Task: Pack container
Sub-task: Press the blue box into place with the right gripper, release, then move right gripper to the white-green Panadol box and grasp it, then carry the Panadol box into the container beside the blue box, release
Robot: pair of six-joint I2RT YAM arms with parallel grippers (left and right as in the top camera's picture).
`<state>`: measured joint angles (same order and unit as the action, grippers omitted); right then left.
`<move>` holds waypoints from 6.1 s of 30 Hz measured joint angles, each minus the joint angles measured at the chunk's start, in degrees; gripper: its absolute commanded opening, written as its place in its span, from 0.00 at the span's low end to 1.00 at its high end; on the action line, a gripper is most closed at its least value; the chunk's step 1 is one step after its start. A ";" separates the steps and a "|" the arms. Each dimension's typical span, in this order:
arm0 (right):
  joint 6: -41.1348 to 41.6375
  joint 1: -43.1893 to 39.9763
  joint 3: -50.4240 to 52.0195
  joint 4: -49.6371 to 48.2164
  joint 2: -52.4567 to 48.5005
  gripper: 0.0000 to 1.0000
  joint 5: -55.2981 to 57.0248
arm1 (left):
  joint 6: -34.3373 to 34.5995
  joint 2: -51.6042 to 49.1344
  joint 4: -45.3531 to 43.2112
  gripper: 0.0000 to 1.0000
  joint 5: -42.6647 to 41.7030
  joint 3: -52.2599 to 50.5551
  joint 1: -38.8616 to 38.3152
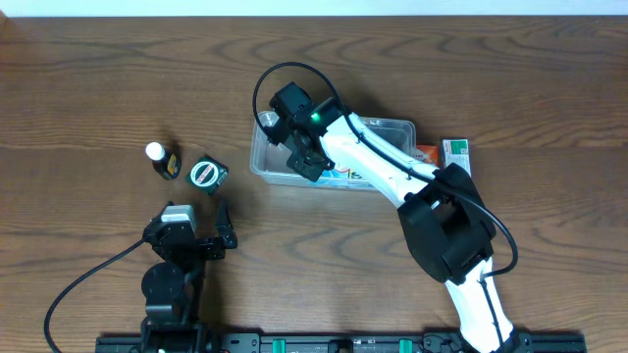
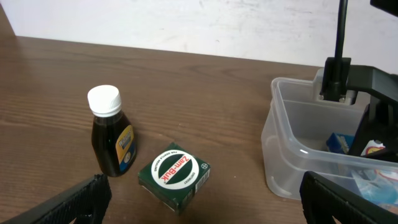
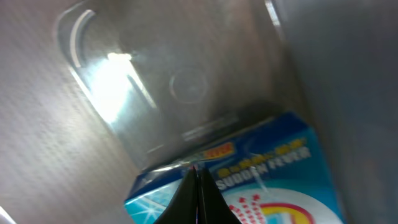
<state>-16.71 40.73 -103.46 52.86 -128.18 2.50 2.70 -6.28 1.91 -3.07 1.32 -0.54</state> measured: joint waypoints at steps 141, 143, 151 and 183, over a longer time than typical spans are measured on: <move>37.24 -34.49 10.21 13.22 12.37 0.77 -9.16 | 0.00 0.00 0.00 0.98 0.00 0.00 0.00; 35.71 -35.95 10.23 14.03 12.37 0.82 -8.90 | 0.00 0.00 0.00 0.98 0.00 0.00 0.00; 31.93 -39.74 13.14 10.99 12.37 0.63 -6.73 | 0.00 0.00 0.00 0.98 0.00 0.00 0.00; 25.62 -42.95 24.61 0.87 12.55 0.30 -6.40 | 0.00 0.00 0.00 0.98 0.00 0.00 0.00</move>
<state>8.91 -2.22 -78.85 53.74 -115.63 -3.90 2.70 -6.28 1.91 -3.07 1.32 -0.54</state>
